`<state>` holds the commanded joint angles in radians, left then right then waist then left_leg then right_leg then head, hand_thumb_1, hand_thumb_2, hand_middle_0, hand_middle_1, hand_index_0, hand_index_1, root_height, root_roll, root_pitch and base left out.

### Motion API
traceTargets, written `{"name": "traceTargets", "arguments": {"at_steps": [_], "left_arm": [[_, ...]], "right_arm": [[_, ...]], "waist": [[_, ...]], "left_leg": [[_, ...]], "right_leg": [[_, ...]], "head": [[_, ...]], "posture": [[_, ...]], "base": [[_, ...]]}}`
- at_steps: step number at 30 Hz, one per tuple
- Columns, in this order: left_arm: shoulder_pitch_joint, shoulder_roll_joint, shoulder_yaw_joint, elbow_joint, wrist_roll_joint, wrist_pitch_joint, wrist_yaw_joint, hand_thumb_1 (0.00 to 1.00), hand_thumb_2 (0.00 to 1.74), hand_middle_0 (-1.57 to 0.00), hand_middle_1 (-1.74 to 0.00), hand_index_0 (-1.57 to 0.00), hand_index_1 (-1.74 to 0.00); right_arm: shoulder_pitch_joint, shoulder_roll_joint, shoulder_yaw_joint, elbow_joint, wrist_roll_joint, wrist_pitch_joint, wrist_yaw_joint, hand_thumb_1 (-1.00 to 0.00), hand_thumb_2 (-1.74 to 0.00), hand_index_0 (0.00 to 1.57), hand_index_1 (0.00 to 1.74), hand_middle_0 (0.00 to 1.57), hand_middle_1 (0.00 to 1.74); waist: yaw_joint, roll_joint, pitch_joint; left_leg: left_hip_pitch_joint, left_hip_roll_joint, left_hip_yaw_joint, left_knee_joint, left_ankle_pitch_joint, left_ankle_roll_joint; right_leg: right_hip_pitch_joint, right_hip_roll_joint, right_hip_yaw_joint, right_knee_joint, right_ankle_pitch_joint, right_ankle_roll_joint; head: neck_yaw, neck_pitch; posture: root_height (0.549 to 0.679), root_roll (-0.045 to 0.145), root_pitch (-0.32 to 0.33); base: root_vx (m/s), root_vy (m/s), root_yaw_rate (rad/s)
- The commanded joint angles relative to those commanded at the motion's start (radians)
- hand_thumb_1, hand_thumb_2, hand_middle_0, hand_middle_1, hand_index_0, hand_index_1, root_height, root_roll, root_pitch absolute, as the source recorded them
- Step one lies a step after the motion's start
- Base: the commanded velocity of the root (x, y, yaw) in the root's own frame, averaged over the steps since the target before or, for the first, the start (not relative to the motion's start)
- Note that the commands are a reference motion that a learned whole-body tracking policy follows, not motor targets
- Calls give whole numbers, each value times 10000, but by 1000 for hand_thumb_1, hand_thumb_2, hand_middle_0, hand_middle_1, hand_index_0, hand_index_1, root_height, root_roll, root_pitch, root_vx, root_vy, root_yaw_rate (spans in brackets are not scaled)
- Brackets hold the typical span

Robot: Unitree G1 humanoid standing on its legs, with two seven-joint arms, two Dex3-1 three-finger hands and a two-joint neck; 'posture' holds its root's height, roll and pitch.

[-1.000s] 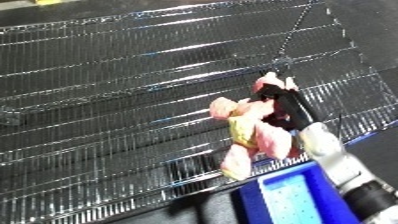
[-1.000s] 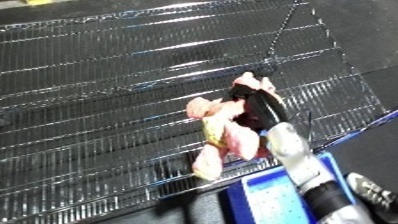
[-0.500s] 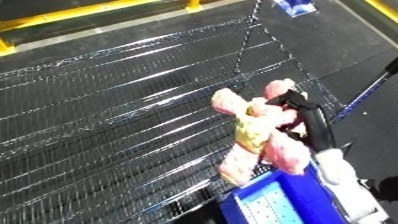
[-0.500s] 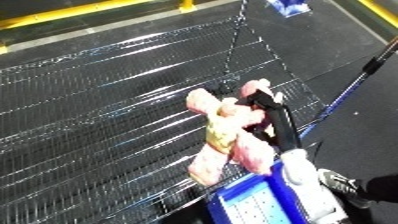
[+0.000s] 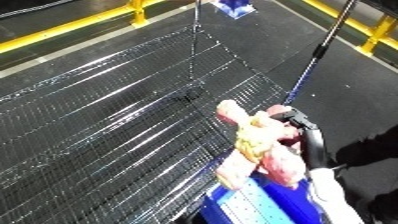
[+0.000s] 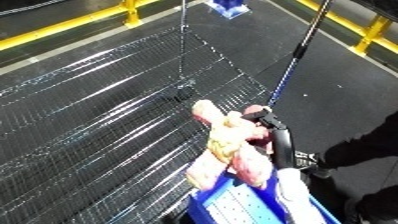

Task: Pick up the object and place it into the box

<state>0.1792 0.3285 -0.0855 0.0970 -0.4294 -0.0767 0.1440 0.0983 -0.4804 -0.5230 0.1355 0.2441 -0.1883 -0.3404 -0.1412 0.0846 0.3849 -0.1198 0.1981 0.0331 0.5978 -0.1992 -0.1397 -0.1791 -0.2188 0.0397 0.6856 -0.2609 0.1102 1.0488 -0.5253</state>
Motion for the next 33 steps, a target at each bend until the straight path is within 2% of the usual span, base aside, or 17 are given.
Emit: {"name": "traceTargets", "arguments": {"at_steps": [4,7,10,12,15,19,27,33], "left_arm": [[-62,-12,-170,55,-26,22,31,1000,1740,-1570,-1740,-1570,-1740],[-87,3,-263,137,-64,28,37,1000,1740,-1570,-1740,-1570,-1740],[-58,28,-296,220,-76,21,22,1000,1740,-1570,-1740,-1570,-1740],[-50,40,-301,255,-77,2,12,1000,1740,-1570,-1740,-1570,-1740],[-55,74,-299,278,-43,-31,-7,1000,1740,-1570,-1740,-1570,-1740],[-141,191,-345,334,36,-128,12,1000,1740,-1570,-1740,-1570,-1740],[-233,342,-385,311,52,-300,57,1000,1740,-1570,-1740,-1570,-1740],[-222,426,-360,302,105,-361,24,1000,1740,-1570,-1740,-1570,-1740]], "right_arm": [[213,317,-289,252,732,-296,-30,-1000,-1740,1570,1740,1570,1740],[312,547,-484,702,1390,-476,-53,-1000,-1740,1570,1740,1570,1740],[319,666,-693,1393,2013,-621,-160,-850,-1479,1334,1479,1334,1479],[306,630,-774,1719,2171,-663,-215,-750,-1305,1178,1305,1178,1305],[340,562,-922,2138,2176,-641,-339,-600,-1044,942,1044,942,1044],[452,324,-1288,2902,1816,-516,-718,-400,-696,628,696,628,696],[558,-175,-1803,4003,1596,-388,-1072,0,0,0,0,0,0],[687,-289,-1915,4861,1560,-218,-1119,0,0,0,0,0,0]], "waist": [[-236,31,-8],[-370,59,-67],[-456,89,-153],[-485,101,-186],[-548,116,-227],[-717,143,-293],[-881,187,-257],[-858,184,-277]], "left_leg": [[18,7,59,29,-22,-16],[40,5,116,-10,-27,-22],[63,2,162,-51,-39,-25],[69,2,175,-66,-46,-28],[98,2,195,-115,-49,-35],[128,5,255,-168,-55,-52],[71,-8,354,-193,-39,-60],[43,-8,372,-240,-20,-66]], "right_leg": [[-28,24,63,0,-8,-14],[-43,40,90,-32,-8,-20],[-43,62,103,-95,6,-24],[-37,70,108,-131,16,-26],[0,87,113,-207,40,-26],[40,120,140,-349,109,-33],[-59,135,204,-416,171,-19],[-67,143,207,-495,199,-6]], "head": [[444,-66],[726,17],[781,13],[781,13],[1013,34],[1272,1],[1421,18],[1442,-100]], "posture": [[641,64,-207],[642,67,-202],[644,69,-195],[644,70,-193],[646,70,-190],[648,72,-183],[649,74,-173],[650,75,-169]], "base": [[-9,17,-78],[-13,10,-75],[-3,5,-56],[0,1,-28],[-1,-1,-21],[-6,2,-45],[-14,10,-21],[-7,-2,-8]]}}
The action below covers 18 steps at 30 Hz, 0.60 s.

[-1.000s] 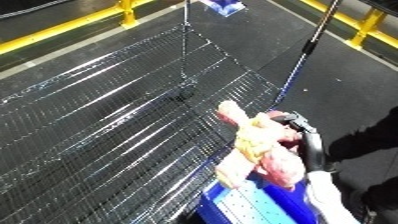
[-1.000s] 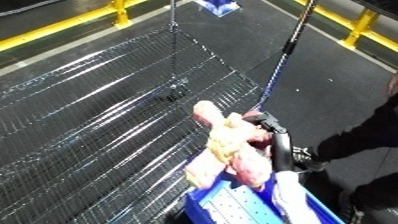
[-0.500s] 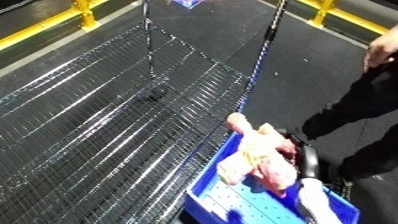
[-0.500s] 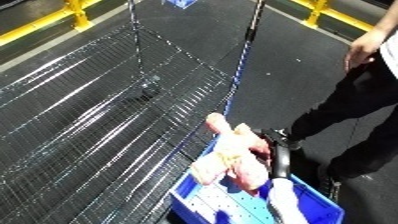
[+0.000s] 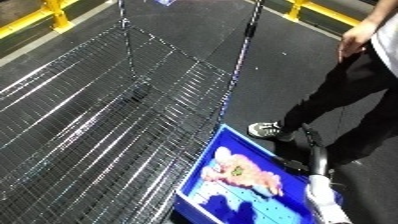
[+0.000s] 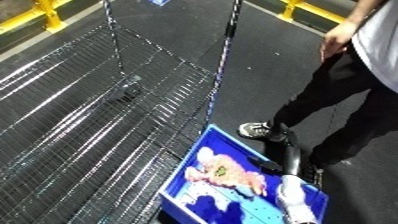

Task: Pick up the object and place it into the box

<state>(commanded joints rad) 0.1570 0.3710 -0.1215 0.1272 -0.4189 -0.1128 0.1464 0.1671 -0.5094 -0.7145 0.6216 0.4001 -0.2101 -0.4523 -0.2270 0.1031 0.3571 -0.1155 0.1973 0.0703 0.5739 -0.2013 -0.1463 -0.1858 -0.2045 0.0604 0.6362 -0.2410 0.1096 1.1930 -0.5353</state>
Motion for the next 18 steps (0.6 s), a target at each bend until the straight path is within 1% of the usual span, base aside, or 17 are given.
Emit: {"name": "traceTargets", "arguments": {"at_steps": [4,8,15,18], "left_arm": [[30,18,28,-17,6,-23,-8,1000,1740,-1570,-1740,-1570,-1740],[86,-30,56,-25,21,16,-33,1000,1740,-1570,-1740,-1570,-1740],[158,-102,219,-75,-83,92,-90,1000,1740,-1570,-1740,-1570,-1740],[245,-185,340,-65,-129,145,-85,1000,1740,-1570,-1740,-1570,-1740]], "right_arm": [[-1,-6,52,185,12,10,8,0,0,0,0,0,0],[-17,176,308,-95,-80,-10,177,0,0,0,0,0,0],[-175,373,1146,-1415,-486,4,737,0,0,0,0,0,0],[-290,461,1518,-2272,-499,-58,1068,0,0,0,0,0,0]], "waist": [[44,19,-16],[112,4,-16],[280,-82,7],[388,-123,28]], "left_leg": [[3,0,-4,-64,35,-2],[-7,-2,-20,-82,78,0],[-43,1,-66,-97,156,5],[-44,-11,-90,-116,189,15]], "right_leg": [[17,-11,-31,-48,18,10],[44,-7,-63,-72,26,7],[50,-3,-100,-44,32,14],[69,5,-114,-36,42,13]], "head": [[-191,-232],[-337,-386],[-901,-541],[-1351,-632]], "posture": [[650,74,-168],[650,73,-171],[649,71,-177],[649,69,-179]], "base": [[-6,-4,17],[-16,-4,28],[-15,1,32],[-11,0,45]]}}
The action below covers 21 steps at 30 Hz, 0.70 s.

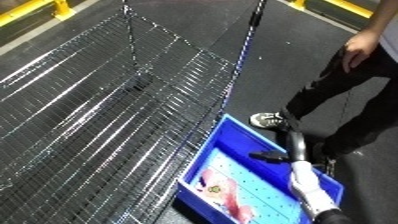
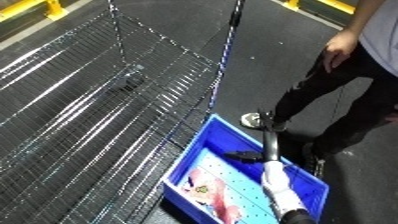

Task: Pick up the object and place it into the box

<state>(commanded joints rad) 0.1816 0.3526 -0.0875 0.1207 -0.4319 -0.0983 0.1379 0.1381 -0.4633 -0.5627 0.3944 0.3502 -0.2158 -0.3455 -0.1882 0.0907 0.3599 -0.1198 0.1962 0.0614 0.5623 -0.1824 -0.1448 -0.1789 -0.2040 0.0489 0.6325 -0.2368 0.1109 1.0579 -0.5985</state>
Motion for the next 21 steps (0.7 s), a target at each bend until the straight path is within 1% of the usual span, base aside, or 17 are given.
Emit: {"name": "traceTargets", "arguments": {"at_steps": [2,4,11,14,15,17,18,19,21], "left_arm": [[61,-52,82,63,7,60,-12,1000,1740,-1570,-1740,-1570,-1740],[123,-105,169,159,37,135,-36,1000,1740,-1570,-1740,-1570,-1740],[372,-224,425,329,81,319,-86,1000,1740,-1570,-1740,-1570,-1740],[367,-198,506,283,80,358,-69,1000,1740,-1570,-1740,-1570,-1740],[344,-180,532,270,80,363,-53,1000,1740,-1570,-1740,-1570,-1740],[282,-155,569,257,86,365,-17,1000,1740,-1570,-1740,-1570,-1740],[234,-150,571,255,98,363,7,1000,1740,-1570,-1740,-1570,-1740],[180,-144,575,249,111,357,37,1000,1740,-1570,-1740,-1570,-1740],[54,-136,571,211,153,328,109,1000,1740,-1570,-1740,-1570,-1740]], "right_arm": [[-16,45,294,-673,-61,-19,315,0,0,0,0,0,0],[8,69,586,-1322,-265,29,584,0,0,0,0,0,0],[45,149,1394,-2767,-999,351,1173,0,0,0,0,0,0],[-46,194,1728,-3170,-1110,426,1373,0,0,0,0,0,0],[-111,225,1868,-3268,-1100,439,1432,0,0,0,0,0,0],[-277,308,2175,-3385,-1039,457,1532,0,0,0,0,0,0],[-381,359,2358,-3412,-996,460,1583,0,0,0,0,0,0],[-491,410,2551,-3433,-952,463,1630,0,0,0,0,0,0],[-715,502,2969,-3482,-886,460,1737,0,0,0,0,0,0]], "waist": [[83,-41,21],[183,-82,38],[572,-243,91],[724,-325,130],[782,-357,144],[908,-416,167],[980,-443,175],[1048,-471,184],[1179,-533,204]], "left_leg": [[-2,-8,-18,-4,27,7],[-6,-14,-37,-12,56,14],[-60,-36,-115,29,127,17],[-116,-54,-157,47,163,14],[-139,-63,-176,46,182,12],[-182,-82,-223,36,224,9],[-202,-92,-247,23,248,7],[-221,-102,-271,12,269,5],[-262,-120,-318,4,299,2]], "right_leg": [[10,3,-18,29,-9,-2],[20,-3,-45,71,-31,2],[88,-29,-161,184,-86,25],[95,-39,-200,230,-102,39],[94,-44,-211,245,-104,43],[95,-59,-232,270,-105,50],[94,-68,-247,280,-102,54],[91,-78,-263,288,-96,57],[82,-96,-295,302,-79,61]], "head": [[-316,-31],[-555,-45],[-1701,-167],[-2817,-333],[-3489,-353],[-4077,-381],[-4720,-442],[-4920,-466],[-5609,-697]], "posture": [[649,67,-181],[648,66,-184],[646,59,-193],[645,56,-195],[645,55,-195],[644,53,-196],[644,53,-196],[644,52,-196],[644,51,-197]], "base": [[-17,-4,65],[-18,-4,89],[-13,6,130],[-15,15,141],[-13,12,160],[-11,8,154],[-7,6,143],[-7,6,132],[-7,9,106]]}}
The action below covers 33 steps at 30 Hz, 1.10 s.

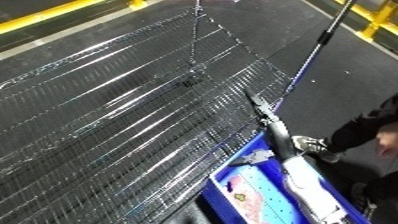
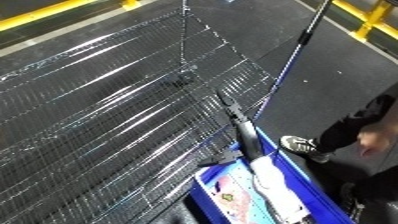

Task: Pick up the object and place it into the box

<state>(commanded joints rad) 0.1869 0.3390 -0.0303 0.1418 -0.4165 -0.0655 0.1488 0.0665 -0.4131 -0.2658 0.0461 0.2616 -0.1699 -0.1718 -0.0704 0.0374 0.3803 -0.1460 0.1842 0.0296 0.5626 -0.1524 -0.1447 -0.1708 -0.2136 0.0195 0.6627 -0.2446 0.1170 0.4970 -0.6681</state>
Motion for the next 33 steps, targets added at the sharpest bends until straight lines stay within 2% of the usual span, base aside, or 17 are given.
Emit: {"name": "traceTargets", "arguments": {"at_steps": [3,5,10,14,16,19,22,33], "left_arm": [[-214,50,-16,-124,88,-50,98,1000,1740,-1570,-1740,-1570,-1740],[-366,125,-41,-237,144,-76,140,1000,1740,-1570,-1740,-1570,-1740],[-788,300,-114,-483,200,-174,336,1000,1740,-1570,-1740,-1570,-1740],[-997,277,-272,-576,263,-161,405,1000,1740,-1570,-1740,-1570,-1740],[-1002,250,-337,-602,296,-135,377,1000,1740,-1570,-1740,-1570,-1740],[-941,226,-337,-669,347,-102,340,1000,1740,-1570,-1740,-1570,-1740],[-843,236,-187,-810,356,-119,352,1000,1740,-1570,-1740,-1570,-1740],[-656,80,126,-1072,560,-152,493,1000,1740,-1570,-1740,-1570,-1740]], "right_arm": [[-352,92,710,-125,-30,35,201,0,0,0,0,0,0],[-585,140,1141,-209,-27,65,339,0,0,0,0,0,0],[-1149,187,1971,-209,126,109,510,0,0,0,0,0,0],[-1496,238,2453,-134,88,138,496,0,0,0,0,0,0],[-1603,243,2631,-97,50,166,521,0,0,0,0,0,0],[-1662,195,2786,-84,-44,205,577,0,0,0,0,0,0],[-1602,128,2798,-134,-120,240,641,0,0,0,0,0,0],[-1365,287,2713,-162,-116,184,626,0,0,0,0,0,0]], "waist": [[186,-116,37],[298,-186,61],[599,-328,124],[830,-391,171],[932,-394,206],[1039,-368,273],[1098,-320,321],[1136,-285,323]], "left_leg": [[-85,-26,-81,60,13,3],[-137,-41,-132,111,12,8],[-257,-75,-263,178,22,15],[-320,-107,-370,209,11,37],[-338,-126,-411,226,0,46],[-360,-153,-444,223,-8,52],[-398,-180,-463,192,-13,65],[-424,-223,-456,99,-19,83]], "right_leg": [[-16,-19,-43,51,15,-6],[-25,-26,-69,91,14,-13],[-44,-44,-154,156,13,-13],[-43,-82,-241,225,-9,-9],[-48,-106,-277,261,-23,0],[-79,-134,-304,292,-28,12],[-161,-152,-314,314,-27,24],[-257,-158,-298,277,-50,65]], "head": [[-835,-378],[-1297,-423],[-2623,-378],[-3490,-216],[-3818,31],[-4058,873],[-4273,1112],[-4203,573]], "posture": [[643,49,-199],[642,48,-201],[642,45,-202],[641,43,-201],[641,42,-201],[641,42,-198],[640,41,-191],[640,42,-181]], "base": [[-6,8,91],[-2,8,66],[-1,5,64],[9,3,88],[18,11,86],[20,23,37],[13,39,6],[7,18,6]]}}
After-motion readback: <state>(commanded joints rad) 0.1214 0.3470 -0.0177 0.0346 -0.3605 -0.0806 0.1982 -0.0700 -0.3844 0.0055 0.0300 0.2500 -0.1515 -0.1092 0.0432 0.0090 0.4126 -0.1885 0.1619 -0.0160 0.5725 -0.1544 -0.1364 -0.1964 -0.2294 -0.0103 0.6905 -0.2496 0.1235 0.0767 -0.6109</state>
